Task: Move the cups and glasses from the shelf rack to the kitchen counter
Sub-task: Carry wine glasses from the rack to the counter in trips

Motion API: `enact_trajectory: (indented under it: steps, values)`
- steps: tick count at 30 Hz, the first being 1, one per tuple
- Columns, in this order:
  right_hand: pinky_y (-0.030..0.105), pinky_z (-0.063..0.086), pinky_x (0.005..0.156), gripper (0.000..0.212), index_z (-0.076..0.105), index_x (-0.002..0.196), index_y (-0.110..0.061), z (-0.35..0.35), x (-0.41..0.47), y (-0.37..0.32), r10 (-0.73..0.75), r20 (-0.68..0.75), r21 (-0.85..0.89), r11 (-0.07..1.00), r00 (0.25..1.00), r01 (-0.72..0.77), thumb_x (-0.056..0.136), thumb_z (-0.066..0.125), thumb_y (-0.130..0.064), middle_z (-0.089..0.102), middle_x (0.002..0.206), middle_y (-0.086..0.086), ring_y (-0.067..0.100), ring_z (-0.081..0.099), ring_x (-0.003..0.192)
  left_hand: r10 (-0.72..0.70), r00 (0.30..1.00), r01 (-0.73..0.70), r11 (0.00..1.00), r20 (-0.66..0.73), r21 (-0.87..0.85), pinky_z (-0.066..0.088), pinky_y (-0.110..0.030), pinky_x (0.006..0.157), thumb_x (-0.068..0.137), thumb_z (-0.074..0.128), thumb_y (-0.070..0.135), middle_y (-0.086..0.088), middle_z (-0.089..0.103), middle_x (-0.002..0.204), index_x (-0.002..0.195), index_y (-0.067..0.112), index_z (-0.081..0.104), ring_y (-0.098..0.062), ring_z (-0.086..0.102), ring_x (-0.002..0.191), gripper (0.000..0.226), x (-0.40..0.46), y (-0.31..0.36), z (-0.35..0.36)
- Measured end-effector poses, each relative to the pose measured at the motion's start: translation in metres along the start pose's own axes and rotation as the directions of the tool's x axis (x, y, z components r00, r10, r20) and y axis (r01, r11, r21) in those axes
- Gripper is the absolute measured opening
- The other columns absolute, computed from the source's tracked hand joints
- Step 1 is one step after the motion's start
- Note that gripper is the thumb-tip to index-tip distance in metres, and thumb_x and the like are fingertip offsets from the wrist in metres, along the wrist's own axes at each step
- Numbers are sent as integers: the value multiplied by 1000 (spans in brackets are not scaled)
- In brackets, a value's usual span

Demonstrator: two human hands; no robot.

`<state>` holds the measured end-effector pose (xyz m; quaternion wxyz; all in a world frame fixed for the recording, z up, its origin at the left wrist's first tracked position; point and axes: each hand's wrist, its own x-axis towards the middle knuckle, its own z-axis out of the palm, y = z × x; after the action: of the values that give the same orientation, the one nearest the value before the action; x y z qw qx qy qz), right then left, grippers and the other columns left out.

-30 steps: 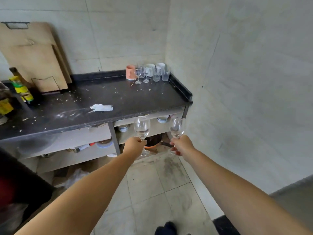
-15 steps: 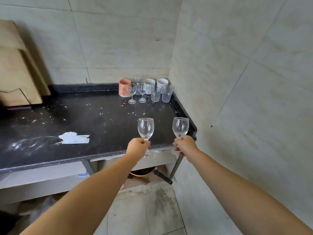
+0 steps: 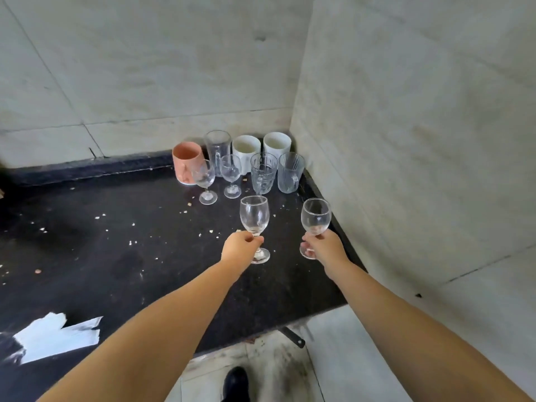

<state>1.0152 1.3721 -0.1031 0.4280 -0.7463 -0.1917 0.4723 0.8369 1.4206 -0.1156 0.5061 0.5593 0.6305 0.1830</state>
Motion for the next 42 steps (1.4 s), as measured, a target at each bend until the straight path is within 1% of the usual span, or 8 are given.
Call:
enact_trajectory:
  steps: [3,14,20,28,32,35,38,42]
  values:
    - [11,48,43,17,61,107,0,8,35,-6,9,-32,-3,1000,999,-9,92,53,-2,59,81,6,9,57,64,-12,1000,13,999,18,-51,40,-28,66,88,63,23,-6,59,69,79,5,67,-18,52,70,20,37,7,6]
    - [22,55,70,25,59,118,0,34,143,-8,-52,25,-21,998,998,52,95,51,-6,63,89,3,10,63,77,-115,988,94,976,-102,-197,49,-33,83,88,65,28,-8,72,98,102,5,69,-20,65,92,27,128,12,52]
    - [31,57,81,29,56,123,-1,38,158,-7,-120,69,-21,992,990,121,95,53,-10,64,88,-3,11,64,83,-111,984,84,980,-141,-183,42,-26,74,87,64,27,-4,69,101,108,8,66,-17,62,93,28,139,8,64]
    - [47,51,98,35,54,128,-3,39,165,-4,-92,69,-47,994,993,95,95,53,-12,64,84,-9,18,65,90,-82,984,58,987,-160,-149,44,-19,67,87,63,23,-1,64,98,108,10,62,-14,58,90,25,143,10,73]
    - [43,53,96,31,55,126,-8,40,163,-4,-90,68,-55,994,994,94,95,52,-12,64,90,-9,11,64,87,-62,987,46,993,-145,-113,45,-25,76,87,62,22,-3,64,103,105,11,61,-16,59,94,21,140,10,70]
    - [26,57,82,35,51,129,-12,38,156,-6,-110,42,-51,992,993,112,94,54,-10,63,113,3,13,63,98,2,990,-10,999,-144,-51,40,-24,76,88,62,20,-5,59,105,96,16,59,-11,55,82,9,135,10,65]
    - [15,53,66,39,47,128,-15,33,143,-9,-109,25,-27,994,994,110,92,56,-6,54,117,-1,17,61,106,65,991,-62,998,-117,28,40,-22,77,88,63,21,-3,56,112,109,13,65,-6,55,79,23,128,8,58]
    - [16,51,63,38,46,127,-13,26,121,-8,-94,10,-74,993,996,94,92,55,-5,46,120,0,20,58,106,45,989,-40,999,-144,35,43,-25,80,87,63,20,-5,54,118,124,16,59,-13,58,90,37,116,7,46]
